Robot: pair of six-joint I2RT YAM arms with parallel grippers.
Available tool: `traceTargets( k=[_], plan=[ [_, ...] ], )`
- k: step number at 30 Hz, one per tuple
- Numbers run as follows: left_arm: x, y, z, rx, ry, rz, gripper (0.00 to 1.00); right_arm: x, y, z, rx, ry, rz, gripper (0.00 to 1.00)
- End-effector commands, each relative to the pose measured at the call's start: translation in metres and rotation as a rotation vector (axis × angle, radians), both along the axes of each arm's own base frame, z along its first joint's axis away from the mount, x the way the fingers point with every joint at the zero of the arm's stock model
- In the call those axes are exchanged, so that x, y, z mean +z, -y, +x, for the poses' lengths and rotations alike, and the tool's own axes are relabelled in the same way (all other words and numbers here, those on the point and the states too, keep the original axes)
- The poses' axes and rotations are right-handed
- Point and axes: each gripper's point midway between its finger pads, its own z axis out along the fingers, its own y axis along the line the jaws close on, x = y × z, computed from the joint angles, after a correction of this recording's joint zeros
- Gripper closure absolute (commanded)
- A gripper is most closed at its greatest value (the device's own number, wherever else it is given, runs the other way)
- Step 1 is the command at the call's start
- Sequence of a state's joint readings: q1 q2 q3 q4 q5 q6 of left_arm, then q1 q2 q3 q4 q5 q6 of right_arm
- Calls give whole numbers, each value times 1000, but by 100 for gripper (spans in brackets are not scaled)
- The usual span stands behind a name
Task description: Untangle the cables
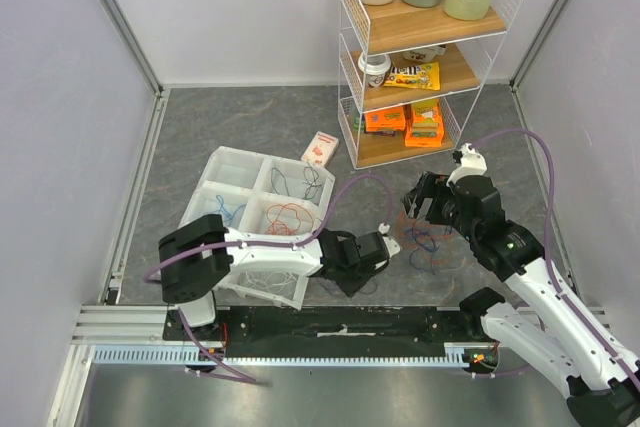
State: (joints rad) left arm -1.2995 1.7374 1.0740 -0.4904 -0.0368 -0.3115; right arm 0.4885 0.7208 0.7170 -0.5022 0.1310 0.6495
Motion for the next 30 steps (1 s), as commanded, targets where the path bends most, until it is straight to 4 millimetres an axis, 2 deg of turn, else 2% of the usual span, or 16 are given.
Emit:
traceTargets(
  k=[1,2,3,6,7,9,11,14,16,18,22,26,30],
  plan=[
    [42,2,29,21,191,-36,82,10,3,3,-4,30,-15,10],
    [59,4,34,34,229,-81,91,10,3,3,-5,31,-16,10],
    [79,6,39,41,266,-141,95,11,3,3,-5,34,-16,10],
    [156,9,56,85,322,-384,98,14,3,4,-3,42,-20,10],
    [177,2,68,122,325,-455,98,15,4,4,-5,44,-20,10],
    [220,-17,92,210,313,-608,98,16,4,4,-4,45,-19,10],
    [254,-57,130,370,360,-715,98,16,3,4,-1,43,-12,10],
    [283,-114,178,608,461,-761,98,15,1,2,4,38,1,10],
    [292,-156,210,793,482,-757,99,16,0,2,6,37,8,10],
    [291,-183,233,915,437,-784,98,18,-1,1,8,43,14,10],
    [277,-215,274,1068,294,-892,98,25,-1,-2,13,59,30,10],
    [240,-247,313,1244,176,-915,98,29,2,-6,12,63,33,10],
    [210,-277,331,1389,109,-950,98,33,8,-12,0,69,30,10]
  ],
)
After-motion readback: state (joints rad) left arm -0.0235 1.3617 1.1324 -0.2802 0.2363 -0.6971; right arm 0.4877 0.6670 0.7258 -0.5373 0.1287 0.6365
